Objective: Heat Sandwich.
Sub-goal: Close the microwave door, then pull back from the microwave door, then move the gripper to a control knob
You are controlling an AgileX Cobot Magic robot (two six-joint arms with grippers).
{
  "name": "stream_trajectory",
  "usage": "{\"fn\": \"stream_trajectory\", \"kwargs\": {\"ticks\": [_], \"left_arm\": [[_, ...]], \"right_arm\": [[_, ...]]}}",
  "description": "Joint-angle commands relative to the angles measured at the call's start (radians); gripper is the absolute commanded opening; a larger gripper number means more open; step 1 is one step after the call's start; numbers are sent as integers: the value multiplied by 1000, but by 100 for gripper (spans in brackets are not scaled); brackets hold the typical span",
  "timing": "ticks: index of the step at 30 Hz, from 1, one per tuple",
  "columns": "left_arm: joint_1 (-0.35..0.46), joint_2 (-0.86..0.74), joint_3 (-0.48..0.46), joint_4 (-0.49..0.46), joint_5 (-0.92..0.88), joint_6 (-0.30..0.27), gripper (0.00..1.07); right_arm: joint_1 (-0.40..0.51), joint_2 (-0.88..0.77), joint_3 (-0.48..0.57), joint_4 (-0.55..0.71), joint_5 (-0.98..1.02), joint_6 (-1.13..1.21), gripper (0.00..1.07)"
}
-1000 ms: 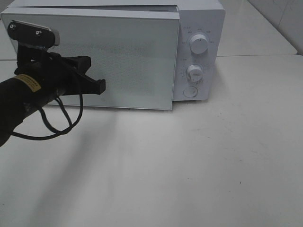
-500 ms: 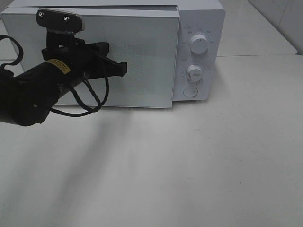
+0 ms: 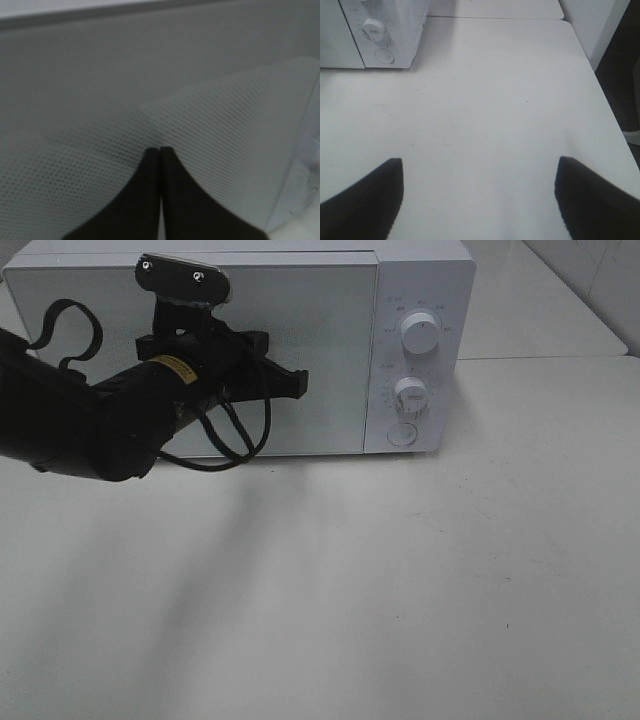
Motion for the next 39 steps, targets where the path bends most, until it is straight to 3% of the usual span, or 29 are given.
{"fn": "stream_trajectory", "kwargs": {"ticks": [1, 9, 18, 22, 27, 30, 31, 32, 33, 34, 39], "left_arm": [[24, 16, -58, -124, -32, 36, 0], [11, 2, -42, -100, -14, 42, 0], [-70, -88, 78, -107, 1, 40, 0], [-88, -140, 106, -110, 99, 39, 0], [-88, -205, 107, -110, 355, 39, 2], [-88, -251, 107, -109, 566, 42, 42], [-88, -264, 107, -110, 616, 42, 60], [-88, -264, 107, -110, 616, 42, 60], [-88, -286, 107, -108, 705, 42, 95], [-88, -300, 107, -105, 749, 42, 101], [-88, -353, 107, -55, 899, 45, 99]], "right_arm": [[-8, -27, 1, 1, -12, -4, 76], [-8, -27, 1, 1, -12, -4, 76], [-8, -27, 1, 1, -12, -4, 76], [-8, -27, 1, 1, -12, -4, 76], [-8, -27, 1, 1, -12, -4, 76], [-8, -27, 1, 1, -12, -4, 76], [-8, -27, 1, 1, -12, -4, 76], [-8, -27, 1, 1, -12, -4, 76], [-8, -27, 1, 1, -12, -4, 76], [-8, -27, 1, 1, -12, -4, 76], [-8, -27, 1, 1, -12, -4, 76]]}}
